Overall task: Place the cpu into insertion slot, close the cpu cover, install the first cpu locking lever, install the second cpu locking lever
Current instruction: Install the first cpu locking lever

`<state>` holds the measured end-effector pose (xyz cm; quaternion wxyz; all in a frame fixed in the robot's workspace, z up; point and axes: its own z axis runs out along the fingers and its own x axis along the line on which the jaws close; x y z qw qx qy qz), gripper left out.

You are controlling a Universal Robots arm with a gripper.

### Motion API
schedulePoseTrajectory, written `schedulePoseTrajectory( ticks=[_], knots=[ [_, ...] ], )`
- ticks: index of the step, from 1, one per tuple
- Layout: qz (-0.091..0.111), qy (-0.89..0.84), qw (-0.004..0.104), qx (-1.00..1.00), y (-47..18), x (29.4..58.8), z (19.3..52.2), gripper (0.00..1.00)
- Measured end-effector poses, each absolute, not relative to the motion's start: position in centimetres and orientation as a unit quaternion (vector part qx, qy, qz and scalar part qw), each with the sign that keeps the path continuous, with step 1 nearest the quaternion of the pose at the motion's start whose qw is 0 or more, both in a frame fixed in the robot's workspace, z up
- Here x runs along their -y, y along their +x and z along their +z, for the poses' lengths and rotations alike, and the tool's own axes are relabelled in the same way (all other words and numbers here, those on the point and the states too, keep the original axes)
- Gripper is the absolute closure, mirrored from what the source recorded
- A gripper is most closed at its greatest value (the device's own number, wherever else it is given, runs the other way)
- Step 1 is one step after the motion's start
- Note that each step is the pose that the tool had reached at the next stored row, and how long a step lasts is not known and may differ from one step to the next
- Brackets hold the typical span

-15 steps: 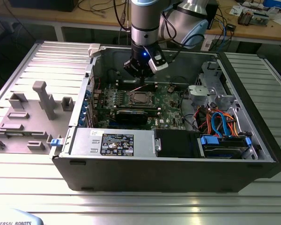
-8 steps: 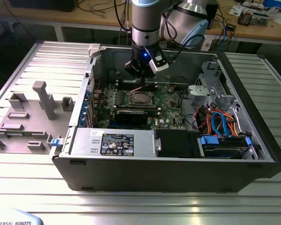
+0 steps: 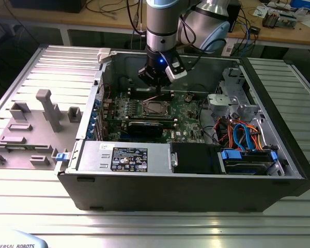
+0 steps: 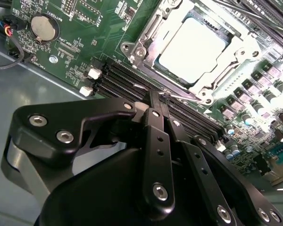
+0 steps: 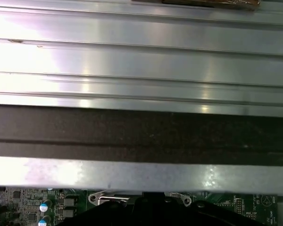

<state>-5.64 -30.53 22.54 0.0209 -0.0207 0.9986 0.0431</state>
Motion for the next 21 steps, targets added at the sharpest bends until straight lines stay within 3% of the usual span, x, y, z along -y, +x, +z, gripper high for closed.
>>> schedulePoseTrajectory(
  ticks=[21],
  knots=[
    [0.043,0.010,0.022,-0.999,-4.8,30.6,20.7,0.89]
  ],
)
